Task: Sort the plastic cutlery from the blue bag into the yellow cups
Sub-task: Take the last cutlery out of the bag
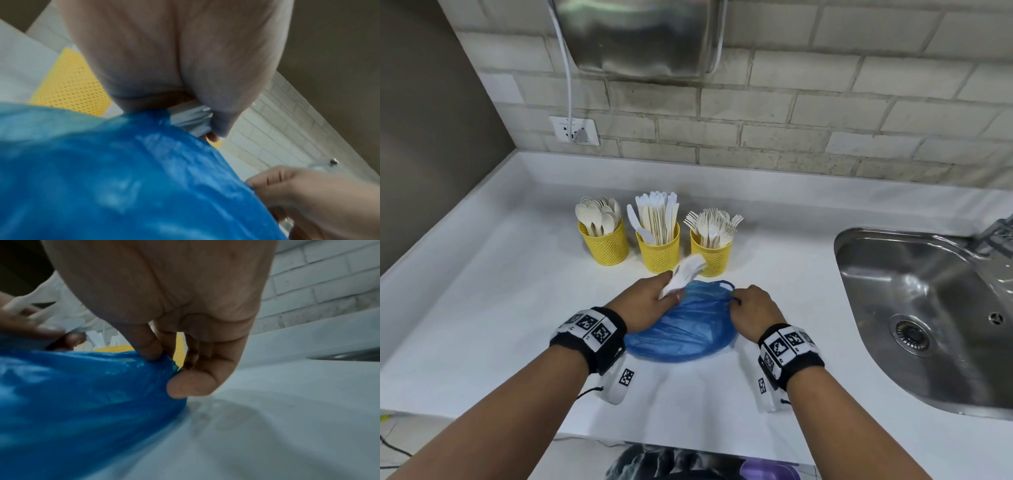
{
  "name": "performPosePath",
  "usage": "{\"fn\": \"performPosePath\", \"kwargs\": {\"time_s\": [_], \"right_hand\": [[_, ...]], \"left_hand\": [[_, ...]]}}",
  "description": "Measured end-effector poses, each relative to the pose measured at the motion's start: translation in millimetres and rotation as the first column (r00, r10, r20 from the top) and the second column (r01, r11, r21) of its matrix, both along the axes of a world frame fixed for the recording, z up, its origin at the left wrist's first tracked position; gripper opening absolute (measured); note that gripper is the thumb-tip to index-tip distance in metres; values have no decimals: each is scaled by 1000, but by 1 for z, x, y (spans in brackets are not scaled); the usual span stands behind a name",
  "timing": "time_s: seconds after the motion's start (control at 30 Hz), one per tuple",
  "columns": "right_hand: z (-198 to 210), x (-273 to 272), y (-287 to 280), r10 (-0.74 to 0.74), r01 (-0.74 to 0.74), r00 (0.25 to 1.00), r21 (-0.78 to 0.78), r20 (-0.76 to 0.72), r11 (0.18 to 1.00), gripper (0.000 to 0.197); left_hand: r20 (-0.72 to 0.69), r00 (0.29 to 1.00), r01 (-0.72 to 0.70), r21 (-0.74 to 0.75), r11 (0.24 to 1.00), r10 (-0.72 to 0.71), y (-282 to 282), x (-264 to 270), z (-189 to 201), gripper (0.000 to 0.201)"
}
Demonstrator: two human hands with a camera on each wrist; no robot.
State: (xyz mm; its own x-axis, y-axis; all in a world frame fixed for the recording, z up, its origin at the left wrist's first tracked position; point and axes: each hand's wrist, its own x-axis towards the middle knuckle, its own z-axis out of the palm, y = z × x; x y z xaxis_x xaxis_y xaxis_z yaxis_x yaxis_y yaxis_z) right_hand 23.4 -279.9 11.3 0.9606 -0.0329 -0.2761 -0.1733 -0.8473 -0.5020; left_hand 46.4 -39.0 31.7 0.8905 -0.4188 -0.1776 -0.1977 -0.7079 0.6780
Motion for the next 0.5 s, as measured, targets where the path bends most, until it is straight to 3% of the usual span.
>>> {"fn": "performPosePath", "kwargs": {"time_s": [0.07,0.13,0.2,0.27,0.37,0.43,0.5], "right_hand": [[-3,-5,3,-11,10,1000,-37,-28,999,34],[-5,-7,6,-38,34,998,-64,-51,997,31],[-5,-9,8,-72,64,995,-102,-75,993,29],[-3,-10,9,-99,84,991,-150,-94,985,28],[-3,-10,6,-103,83,988,-164,-115,983,28],[0,-12,5,-95,78,988,-140,-119,987,31],[4,-14,8,-75,66,996,-157,-53,985,37]], "left_hand": [[-58,993,-111,-209,971,102,-3,0,3,21],[-142,969,-244,-415,876,203,-8,2,8,21],[-197,934,-356,-582,731,298,-12,3,17,26],[-254,894,-427,-732,530,369,-11,6,26,30],[-364,842,-485,-834,264,398,-3,13,35,25],[-399,840,-487,-853,189,368,2,16,39,24],[-393,852,-478,-854,207,346,4,17,43,23]]}}
